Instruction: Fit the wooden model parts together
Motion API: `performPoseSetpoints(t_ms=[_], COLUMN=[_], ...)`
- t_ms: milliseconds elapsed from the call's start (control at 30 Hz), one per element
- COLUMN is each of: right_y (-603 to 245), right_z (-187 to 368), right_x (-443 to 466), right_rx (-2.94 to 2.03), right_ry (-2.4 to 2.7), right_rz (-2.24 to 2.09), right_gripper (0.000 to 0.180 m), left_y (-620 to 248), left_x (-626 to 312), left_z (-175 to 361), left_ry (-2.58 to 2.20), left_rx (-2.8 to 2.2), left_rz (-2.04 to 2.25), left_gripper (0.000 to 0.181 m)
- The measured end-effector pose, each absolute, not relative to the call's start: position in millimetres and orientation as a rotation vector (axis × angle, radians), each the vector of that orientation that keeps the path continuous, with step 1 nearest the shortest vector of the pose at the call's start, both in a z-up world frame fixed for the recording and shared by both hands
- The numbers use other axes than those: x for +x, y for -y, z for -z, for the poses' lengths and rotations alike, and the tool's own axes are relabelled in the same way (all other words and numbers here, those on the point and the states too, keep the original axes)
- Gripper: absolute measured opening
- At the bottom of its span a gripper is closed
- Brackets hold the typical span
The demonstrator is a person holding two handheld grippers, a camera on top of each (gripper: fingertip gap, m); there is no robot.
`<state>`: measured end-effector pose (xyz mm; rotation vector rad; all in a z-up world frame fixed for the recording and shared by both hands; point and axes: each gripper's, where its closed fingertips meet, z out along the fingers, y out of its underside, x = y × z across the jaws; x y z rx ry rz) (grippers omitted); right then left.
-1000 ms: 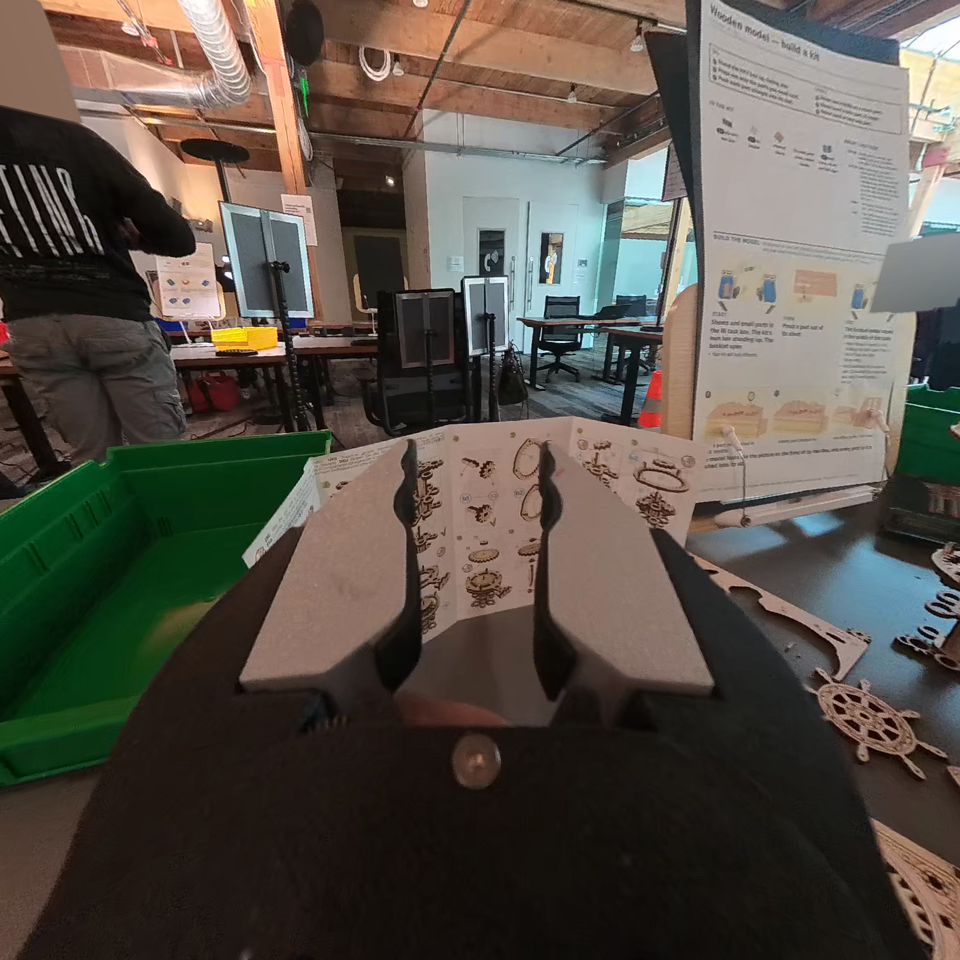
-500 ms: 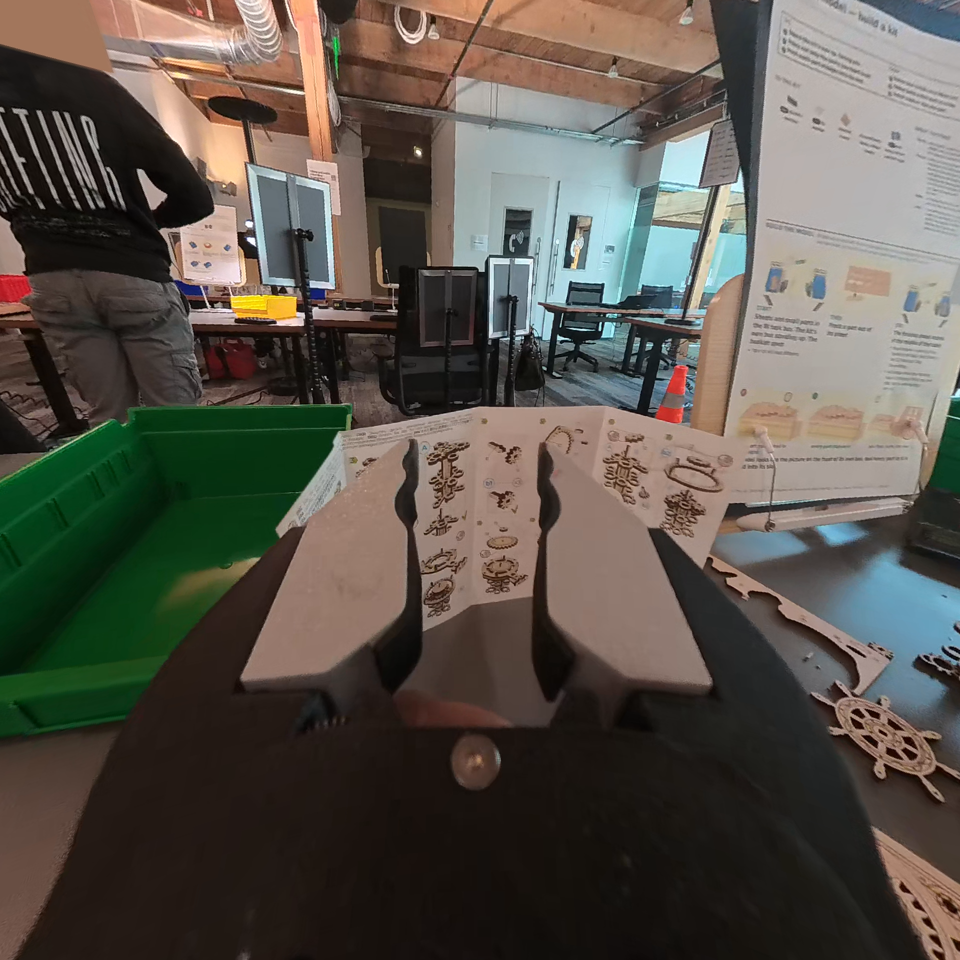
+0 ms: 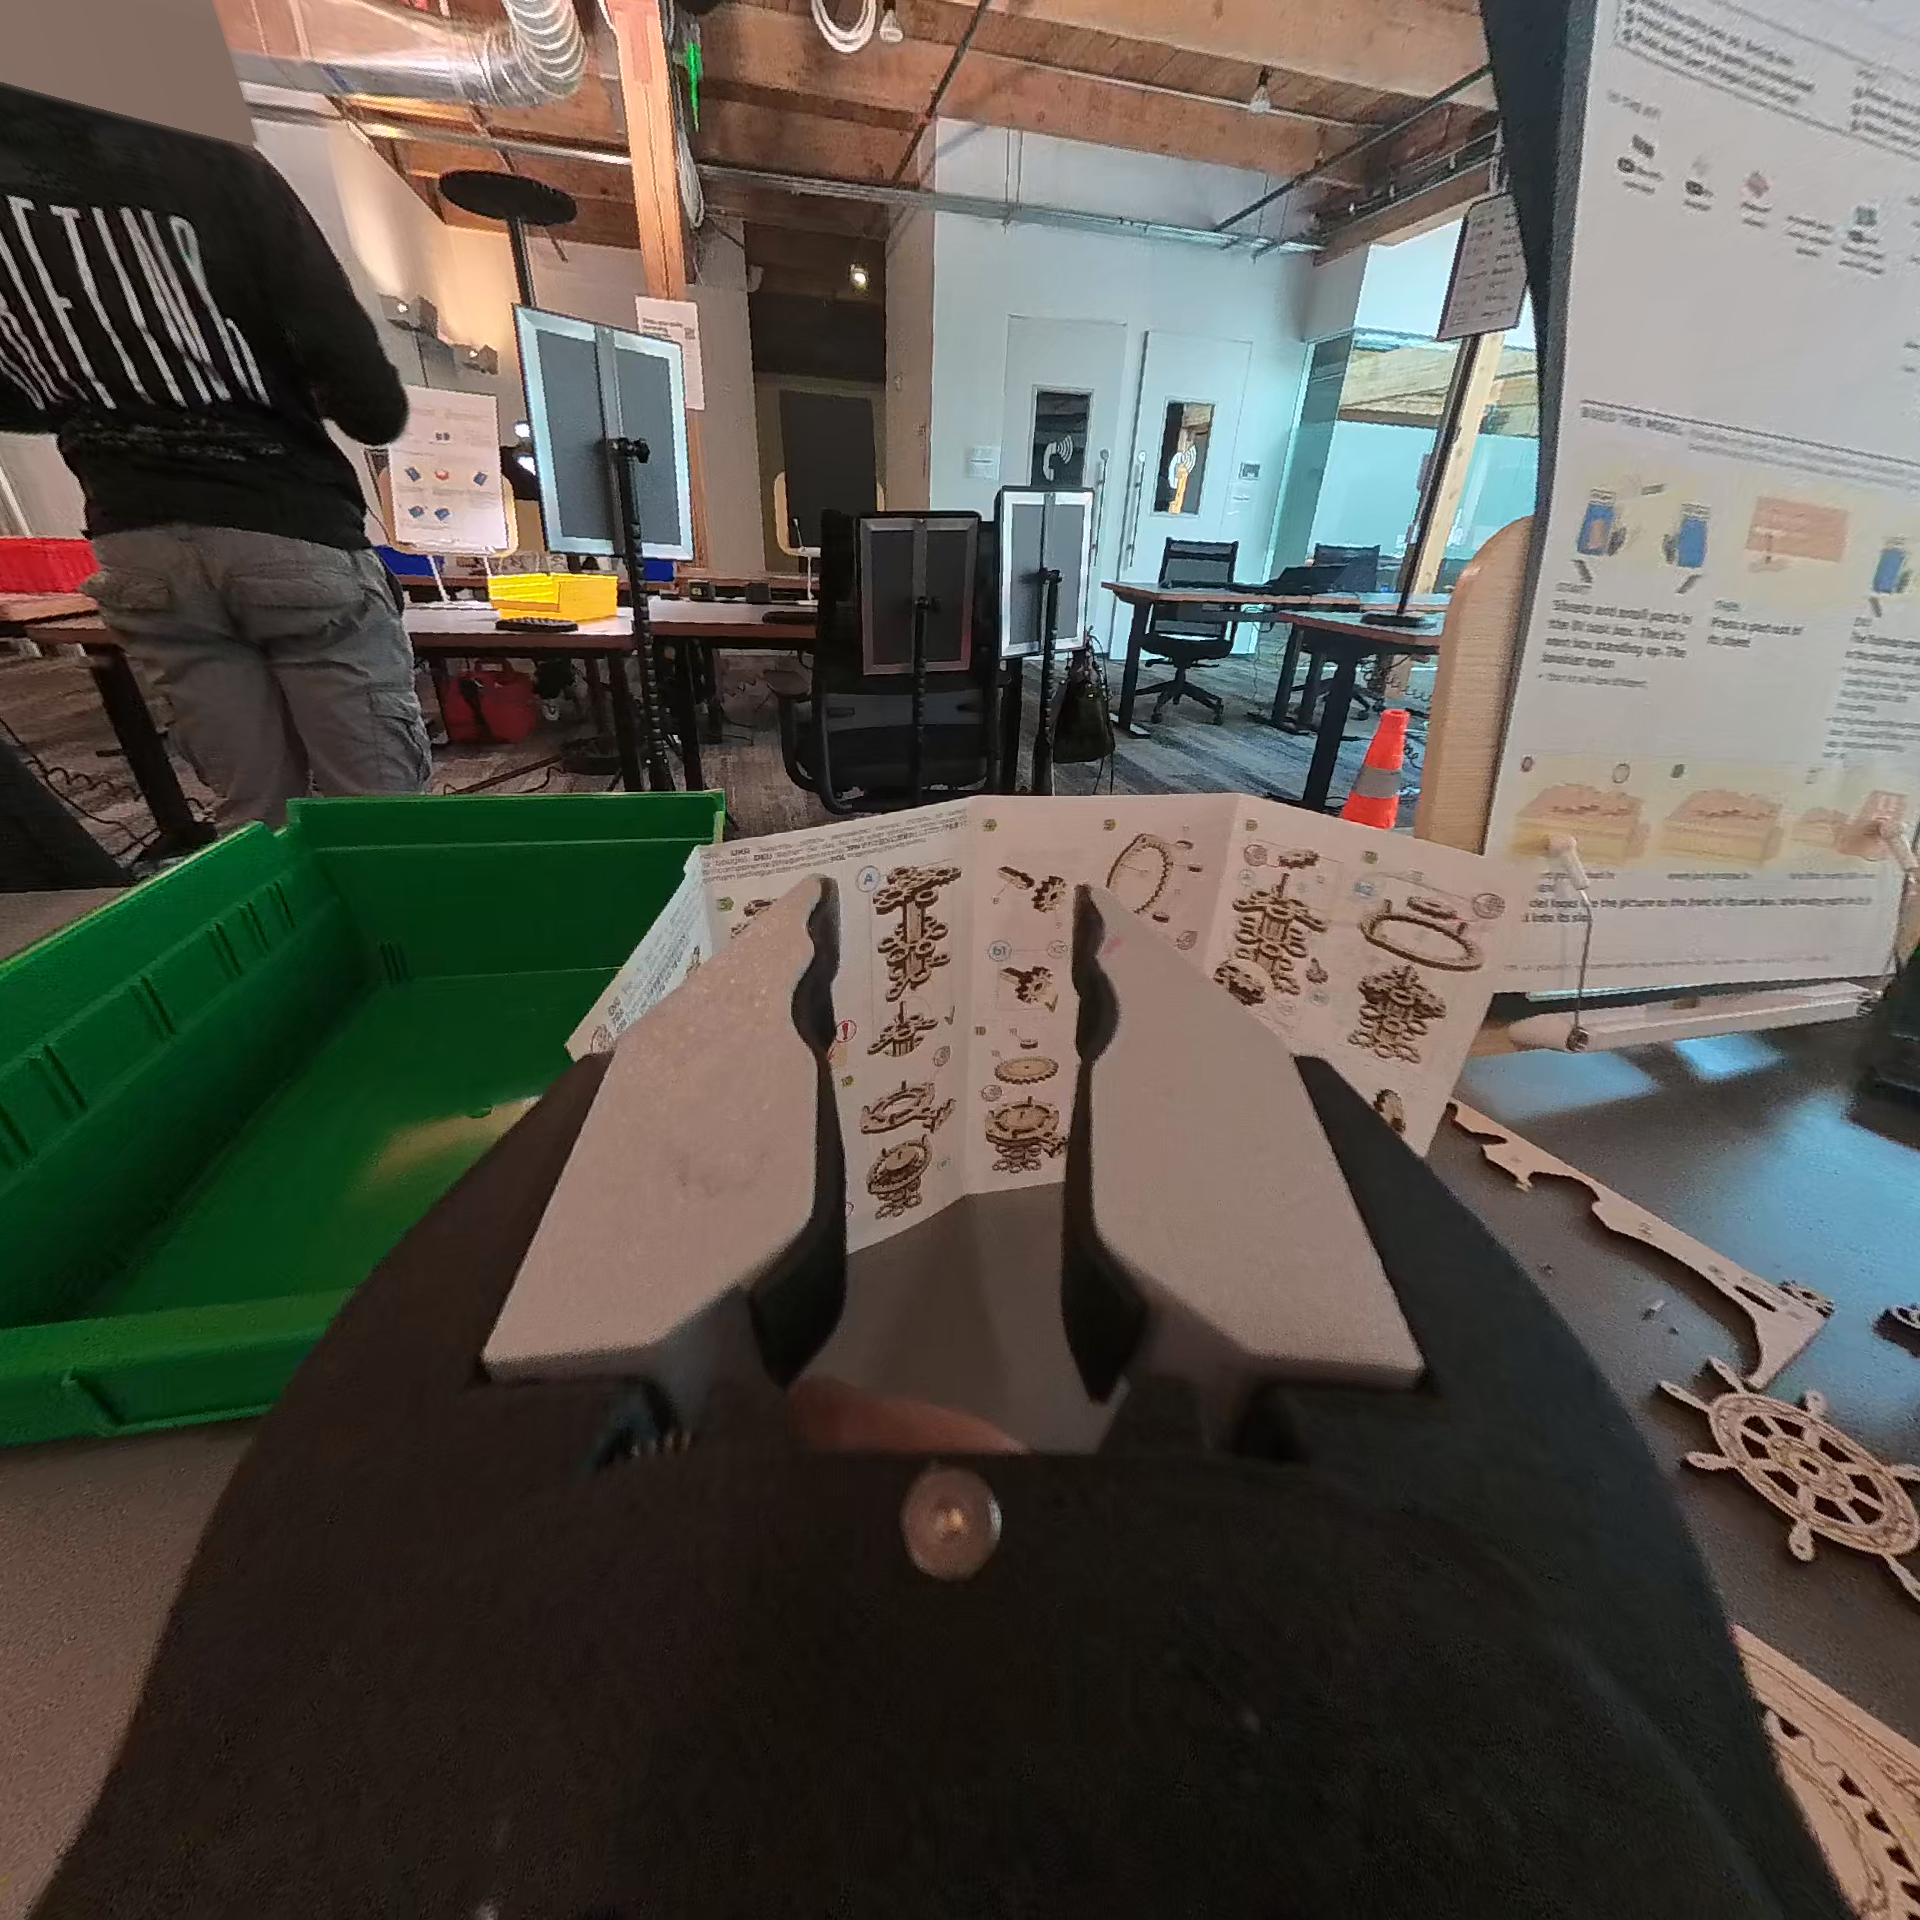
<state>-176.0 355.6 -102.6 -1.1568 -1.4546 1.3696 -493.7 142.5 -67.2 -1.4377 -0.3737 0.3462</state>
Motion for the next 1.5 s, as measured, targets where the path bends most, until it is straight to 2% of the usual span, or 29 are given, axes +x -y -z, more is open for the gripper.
performPoseSetpoints(t_ms=[1200,1500], right_y=[-354,-352], right_z=[104,122], right_x=[-177,-183], right_rx=[-1.159,-1.054], right_ry=[1.464,1.585], right_rz=[-1.355,-0.966], right_gripper=[0.024,0.024], left_y=[-144,-141], left_x=[-493,-495], left_z=[68,65], left_ry=[0.362,0.384], left_rx=[-1.444,-1.421], left_rz=[-0.367,-0.343], left_gripper=[0.042,0.042])
